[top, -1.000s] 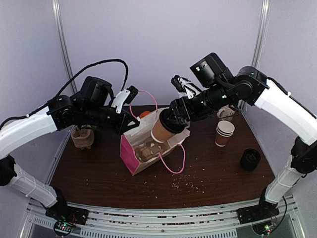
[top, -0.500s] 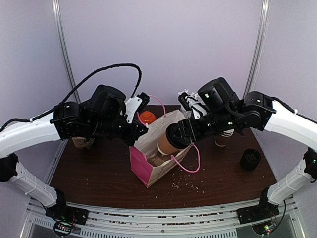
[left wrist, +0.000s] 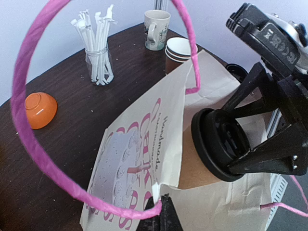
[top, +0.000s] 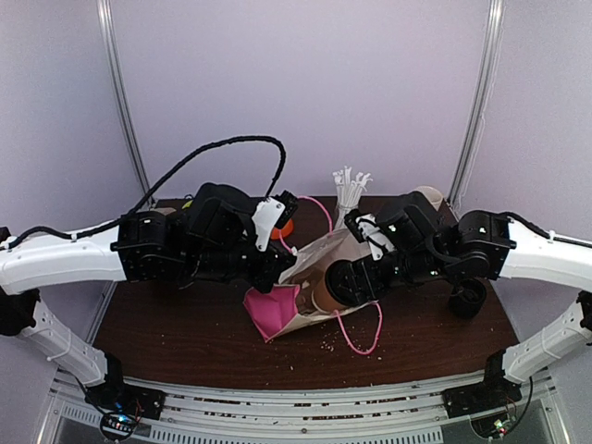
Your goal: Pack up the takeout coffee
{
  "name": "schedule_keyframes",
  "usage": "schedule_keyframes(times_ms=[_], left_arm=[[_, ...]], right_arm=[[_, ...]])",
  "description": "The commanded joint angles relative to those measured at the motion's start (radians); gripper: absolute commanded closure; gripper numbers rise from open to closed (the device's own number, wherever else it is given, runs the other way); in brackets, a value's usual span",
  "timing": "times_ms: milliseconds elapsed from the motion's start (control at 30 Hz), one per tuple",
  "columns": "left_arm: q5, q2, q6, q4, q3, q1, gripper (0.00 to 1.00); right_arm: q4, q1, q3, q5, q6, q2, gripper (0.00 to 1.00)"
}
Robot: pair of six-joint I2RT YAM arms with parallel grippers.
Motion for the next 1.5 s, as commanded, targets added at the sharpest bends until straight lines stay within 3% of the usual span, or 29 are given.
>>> schedule_keyframes(times_ms=[0,433,733,1000,1467], left_arm=[[-0.007,0.015,-0.011,0.077,-0.029,-0.023,1.00],[0.051,-0.018,0.005,0.095,0.002,-0.053,1.00],[0.097,0.001,-0.004,0.095,-0.014,-0.087,1.00],[0.093,-0.009,-0.032,0.099,-0.025,-0.094,1.00],[0.093,-0.043,-0.088,0.176,-0.062,-0.094,1.00]], right_arm=[[0.054,0.022,-0.039,0.051,-0.009,-0.010,0.46],[0.116,0.089,-0.128,0.088,-0.034,-0.030,0.47],[0.251,0.092,-0.245,0.240,0.009,-0.126,0.47],[0.401,0.092,-0.352,0.282,0.023,-0.179,0.48],[0.642,0.106,-0.436,0.356,-0.026,-0.115,0.48]])
